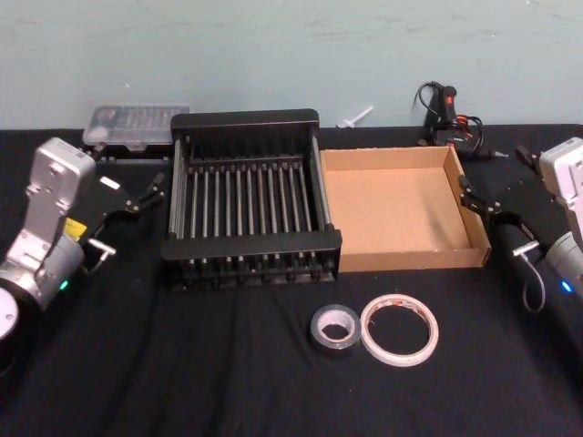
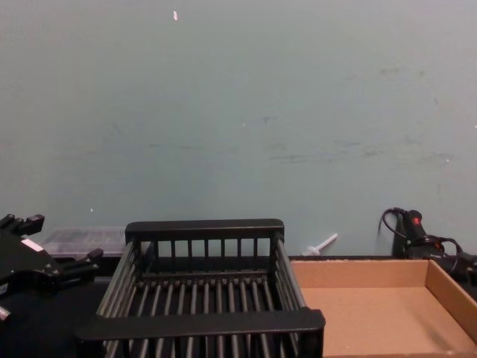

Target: Pick up the white tape and place it into the black box , Pick up the silver tape and place it into the brown box.

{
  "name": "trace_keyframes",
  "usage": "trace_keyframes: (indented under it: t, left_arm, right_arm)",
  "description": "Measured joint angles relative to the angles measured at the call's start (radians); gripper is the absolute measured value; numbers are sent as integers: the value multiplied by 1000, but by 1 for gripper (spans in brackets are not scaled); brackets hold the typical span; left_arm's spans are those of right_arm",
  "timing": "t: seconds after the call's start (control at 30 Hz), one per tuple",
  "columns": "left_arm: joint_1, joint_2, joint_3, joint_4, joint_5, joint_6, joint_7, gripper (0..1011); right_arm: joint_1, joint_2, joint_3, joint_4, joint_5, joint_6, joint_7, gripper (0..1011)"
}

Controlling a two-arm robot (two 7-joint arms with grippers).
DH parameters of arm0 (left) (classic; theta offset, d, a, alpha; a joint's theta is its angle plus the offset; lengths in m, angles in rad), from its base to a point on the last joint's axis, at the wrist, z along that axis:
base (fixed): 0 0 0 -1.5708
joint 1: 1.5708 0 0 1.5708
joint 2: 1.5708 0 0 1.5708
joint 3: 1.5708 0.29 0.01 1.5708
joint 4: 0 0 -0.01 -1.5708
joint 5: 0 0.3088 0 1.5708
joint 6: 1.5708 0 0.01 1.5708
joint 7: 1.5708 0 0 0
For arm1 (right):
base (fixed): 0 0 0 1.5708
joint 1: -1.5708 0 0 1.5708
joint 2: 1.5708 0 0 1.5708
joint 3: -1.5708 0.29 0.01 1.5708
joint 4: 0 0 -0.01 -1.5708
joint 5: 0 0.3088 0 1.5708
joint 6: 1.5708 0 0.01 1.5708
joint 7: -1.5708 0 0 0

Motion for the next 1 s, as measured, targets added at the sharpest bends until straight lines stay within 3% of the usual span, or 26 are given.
trace_keyframes:
  t: [1.0]
  left_arm:
    - [0,0,0,0,0,0,0,1001]
  right_arm:
    - [0,0,0,0,0,0,0,1002]
